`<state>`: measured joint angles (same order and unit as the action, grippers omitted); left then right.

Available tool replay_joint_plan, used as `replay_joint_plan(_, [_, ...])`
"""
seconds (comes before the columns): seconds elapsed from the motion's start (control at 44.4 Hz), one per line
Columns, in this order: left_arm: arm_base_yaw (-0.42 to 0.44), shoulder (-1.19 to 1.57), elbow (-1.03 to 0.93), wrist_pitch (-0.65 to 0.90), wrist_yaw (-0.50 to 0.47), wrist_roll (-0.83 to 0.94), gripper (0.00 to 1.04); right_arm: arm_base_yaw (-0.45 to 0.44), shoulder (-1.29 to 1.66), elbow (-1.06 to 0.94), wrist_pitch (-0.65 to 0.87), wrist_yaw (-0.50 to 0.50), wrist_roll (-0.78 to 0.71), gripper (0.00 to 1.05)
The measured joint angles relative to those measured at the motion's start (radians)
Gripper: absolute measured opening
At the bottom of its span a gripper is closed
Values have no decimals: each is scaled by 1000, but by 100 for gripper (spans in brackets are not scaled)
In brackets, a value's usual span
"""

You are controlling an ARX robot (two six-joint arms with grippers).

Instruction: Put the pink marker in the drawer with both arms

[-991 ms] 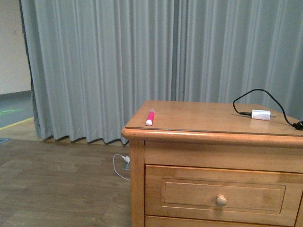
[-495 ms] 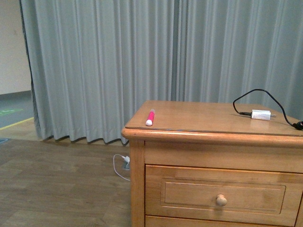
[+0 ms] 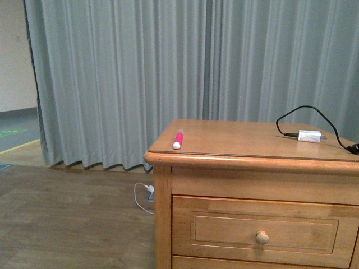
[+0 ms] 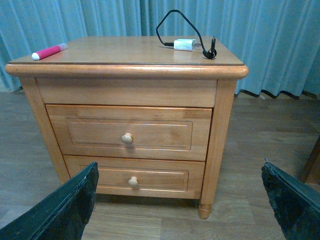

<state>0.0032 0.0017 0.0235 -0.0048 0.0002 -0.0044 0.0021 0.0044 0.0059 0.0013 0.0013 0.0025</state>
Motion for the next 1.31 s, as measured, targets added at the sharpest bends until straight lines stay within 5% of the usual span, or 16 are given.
replay_joint_plan(0.428, [0,0,0,0,0,0,99,0,0,0,0,0,0,96])
replay_joint_plan(0.586, [0,0,0,0,0,0,99,163,210,80,-198,484,179,96])
replay_joint_plan(0.631, [0,0,0,0,0,0,99,201,294,86,-146,525,206,96])
replay_joint_plan(0.901, [0,0,0,0,0,0,99,238,1021,304,338,399,192,96])
replay_joint_plan(1.306, [0,0,0,0,0,0,99,294,1767,792,436,349,157,96])
